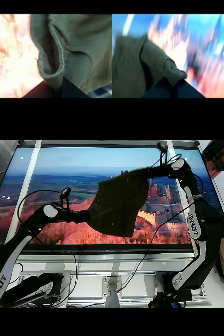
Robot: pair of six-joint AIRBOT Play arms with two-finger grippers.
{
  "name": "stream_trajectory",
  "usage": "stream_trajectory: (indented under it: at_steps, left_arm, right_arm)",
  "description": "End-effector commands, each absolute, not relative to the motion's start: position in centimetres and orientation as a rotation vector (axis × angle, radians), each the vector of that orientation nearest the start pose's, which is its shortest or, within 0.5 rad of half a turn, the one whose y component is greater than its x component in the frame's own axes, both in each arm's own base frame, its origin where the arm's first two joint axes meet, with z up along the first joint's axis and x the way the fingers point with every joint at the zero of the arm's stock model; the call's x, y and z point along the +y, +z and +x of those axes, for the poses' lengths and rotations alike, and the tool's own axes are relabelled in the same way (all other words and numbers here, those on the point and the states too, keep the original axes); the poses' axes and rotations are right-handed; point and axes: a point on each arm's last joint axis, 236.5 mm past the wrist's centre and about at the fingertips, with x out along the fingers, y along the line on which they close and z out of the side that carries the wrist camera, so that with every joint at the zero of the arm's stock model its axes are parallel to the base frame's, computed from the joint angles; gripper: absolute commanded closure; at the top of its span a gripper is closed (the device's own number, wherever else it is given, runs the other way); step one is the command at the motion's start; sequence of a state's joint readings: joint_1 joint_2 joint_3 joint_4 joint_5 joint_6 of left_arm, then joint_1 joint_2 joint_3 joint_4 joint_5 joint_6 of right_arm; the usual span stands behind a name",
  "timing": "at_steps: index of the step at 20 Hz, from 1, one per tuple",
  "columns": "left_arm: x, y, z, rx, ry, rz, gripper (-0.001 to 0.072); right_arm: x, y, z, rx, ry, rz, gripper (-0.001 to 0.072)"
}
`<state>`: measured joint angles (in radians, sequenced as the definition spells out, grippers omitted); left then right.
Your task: Fold the clothes and pants, and hang the long-sleeved shirts on hangers.
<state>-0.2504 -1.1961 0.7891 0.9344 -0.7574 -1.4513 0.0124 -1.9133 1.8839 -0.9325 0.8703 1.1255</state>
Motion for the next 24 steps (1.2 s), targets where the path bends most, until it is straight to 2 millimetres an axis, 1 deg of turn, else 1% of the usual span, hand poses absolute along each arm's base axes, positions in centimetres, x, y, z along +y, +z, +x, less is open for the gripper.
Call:
stream_trajectory:
  at_steps: [1,3,5,6,7,8,9,11,13,15,16,17,18,19,20,21,23,24]
  left_arm:
    - [-19.7,-5.9,34.1,1.179,-0.311,-0.51,0.0649]
    - [-20.9,-7.6,33.7,1.199,-0.271,-0.551,0.0648]
    - [-22.0,-8.2,34.2,1.17,-0.247,-0.576,0.0648]
    - [-22.3,-8.1,34.7,1.142,-0.237,-0.591,0.0648]
    - [-22.6,-7.9,35.3,1.114,-0.227,-0.608,0.0647]
    - [-22.6,-7.6,35.8,1.085,-0.22,-0.62,0.0648]
    - [-22.5,-7.4,36.2,1.068,-0.208,-0.637,0.0647]
    - [-22.4,-7.3,36.4,1.061,-0.202,-0.645,0.0638]
    - [-22.4,-7.3,36.3,1.066,-0.203,-0.644,0.0639]
    - [-22.5,-7.4,36.2,1.072,-0.205,-0.642,0.0639]
    - [-22.5,-7.4,36.2,1.073,-0.205,-0.642,0.0639]
    - [-22.5,-7.4,36.2,1.072,-0.205,-0.642,0.0639]
    - [-22.5,-7.4,36.2,1.073,-0.205,-0.642,0.0639]
    - [-22.5,-7.4,36.2,1.073,-0.205,-0.642,0.0639]
    - [-22.5,-7.4,36.2,1.073,-0.205,-0.642,0.0639]
    - [-22.5,-7.4,36.2,1.073,-0.205,-0.642,0.0639]
    - [-22.5,-7.5,36.1,1.076,-0.205,-0.641,0.064]
    - [-22.5,-7.4,36.1,1.076,-0.206,-0.641,0.064]
  right_arm:
    - [9.9,10.5,65.6,0.564,0.354,0.239,0.0689]
    - [9.9,9.6,65.6,0.581,0.348,0.242,0.0689]
    - [10.0,8.7,65.4,0.602,0.347,0.219,0.0689]
    - [10.2,8.4,65.2,0.611,0.348,0.201,0.0656]
    - [10.3,8.2,65.0,0.623,0.352,0.192,0.0461]
    - [10.3,8.0,64.8,0.636,0.357,0.188,0.0169]
    - [10.1,7.8,64.5,0.654,0.358,0.171,0.0096]
    - [8.9,7.5,63.5,0.702,0.35,0.127,0.0096]
    - [7.3,7.6,62.2,0.756,0.335,0.124,0.0097]
    - [5.4,7.2,60.0,0.851,0.331,0.146,0.0111]
    - [4.6,6.5,58.5,0.922,0.337,0.143,0.0149]
    - [3.7,5.3,56.3,1.024,0.351,0.14,0.0179]
    - [2.9,4.1,53.9,1.136,0.365,0.136,0.018]
    - [2.3,3.0,50.9,1.262,0.386,0.14,0.0197]
    - [2.3,2.1,48.3,1.373,0.418,0.171,0.0251]
    - [2.9,1.4,45.6,1.482,0.449,0.227,0.0322]
    - [4.6,0.3,42.0,1.622,0.524,0.33,0.0381]
    - [5.6,0.0,40.8,1.649,0.559,0.375,0.0386]
